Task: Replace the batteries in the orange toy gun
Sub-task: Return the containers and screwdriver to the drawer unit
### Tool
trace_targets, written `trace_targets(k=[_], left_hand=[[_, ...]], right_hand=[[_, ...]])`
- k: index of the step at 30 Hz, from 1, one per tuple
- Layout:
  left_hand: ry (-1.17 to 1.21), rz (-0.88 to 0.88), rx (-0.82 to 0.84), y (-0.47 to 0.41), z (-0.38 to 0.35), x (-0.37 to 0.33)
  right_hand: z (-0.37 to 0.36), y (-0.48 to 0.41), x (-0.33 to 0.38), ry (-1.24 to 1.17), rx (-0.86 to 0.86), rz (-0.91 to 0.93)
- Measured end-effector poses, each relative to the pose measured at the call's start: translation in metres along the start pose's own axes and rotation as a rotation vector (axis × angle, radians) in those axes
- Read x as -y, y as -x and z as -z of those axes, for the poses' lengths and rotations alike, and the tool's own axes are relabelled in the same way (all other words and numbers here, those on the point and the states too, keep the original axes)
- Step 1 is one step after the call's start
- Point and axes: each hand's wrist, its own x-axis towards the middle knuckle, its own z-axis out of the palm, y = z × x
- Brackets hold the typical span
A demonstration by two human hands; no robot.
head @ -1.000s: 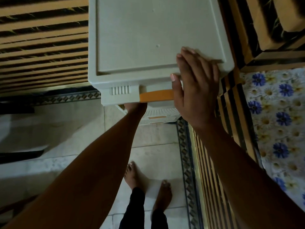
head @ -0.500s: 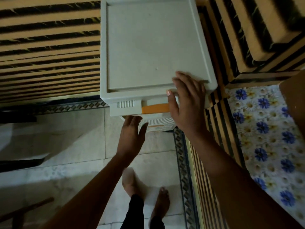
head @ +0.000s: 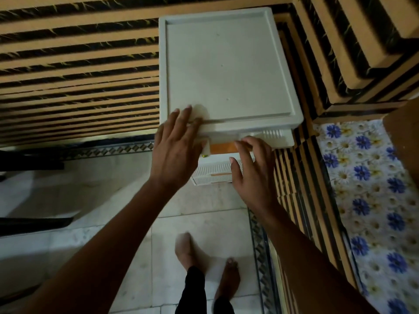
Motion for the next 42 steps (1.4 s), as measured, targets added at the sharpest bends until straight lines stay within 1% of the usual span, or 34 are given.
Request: trace_targets(k=[3, 5, 10, 18, 20, 22, 28, 29, 31, 34, 35, 37, 40, 42], left_hand=[[-0.062, -0.006, 0.079, -0.008, -0.003, 0.010], [-0.068, -0.022, 0.087, -0.010, -0.001, 0.012], [-0.050, -0.023, 0.089, -0.014, 0.004, 0.015], [-0.008, 0.001, 0.137, -0.014, 0.010, 0.012], [0.005, -0.007, 0.139, -0.014, 0.011, 0.013], [0.011, -0.013, 0.141, -0.013, 0.011, 0.014], [0.025, -0.038, 0.106, -0.008, 0.006, 0.015], [0.023, -0.037, 0.092, -0.008, 0.005, 0.015], [0.020, -0.045, 0.063, -0.007, 0.001, 0.018], [0.013, -0.069, 0.027, -0.004, -0.004, 0.021], [0.007, -0.074, 0.020, -0.003, -0.007, 0.023], [-0.013, -0.091, -0.002, -0.003, -0.010, 0.025], [-0.021, -0.114, -0.031, -0.004, -0.017, 0.032], [-0.023, -0.121, -0.061, -0.004, -0.018, 0.034]], right_hand=[[0.002, -0.004, 0.002, 0.075, 0.074, 0.013], [0.005, -0.012, 0.003, 0.095, 0.101, 0.013], [0.019, -0.026, 0.005, 0.097, 0.137, -0.058], [0.046, 0.017, 0.018, 0.104, 0.226, -0.063], [0.049, 0.036, 0.021, 0.112, 0.200, -0.057], [0.051, 0.058, 0.022, 0.147, 0.138, -0.031], [0.044, 0.099, 0.020, 0.214, 0.088, -0.041], [0.037, 0.100, 0.019, 0.234, 0.113, -0.050], [0.017, 0.103, 0.017, 0.299, 0.250, -0.092], [-0.014, 0.105, 0.010, 0.339, 0.580, -0.189], [-0.026, 0.104, 0.008, 0.339, 0.665, -0.200], [-0.042, 0.093, 0.003, 0.349, 0.737, -0.199], [-0.070, 0.067, -0.006, 0.372, 0.767, -0.198], [-0.087, 0.047, -0.013, 0.343, 0.804, -0.221]])
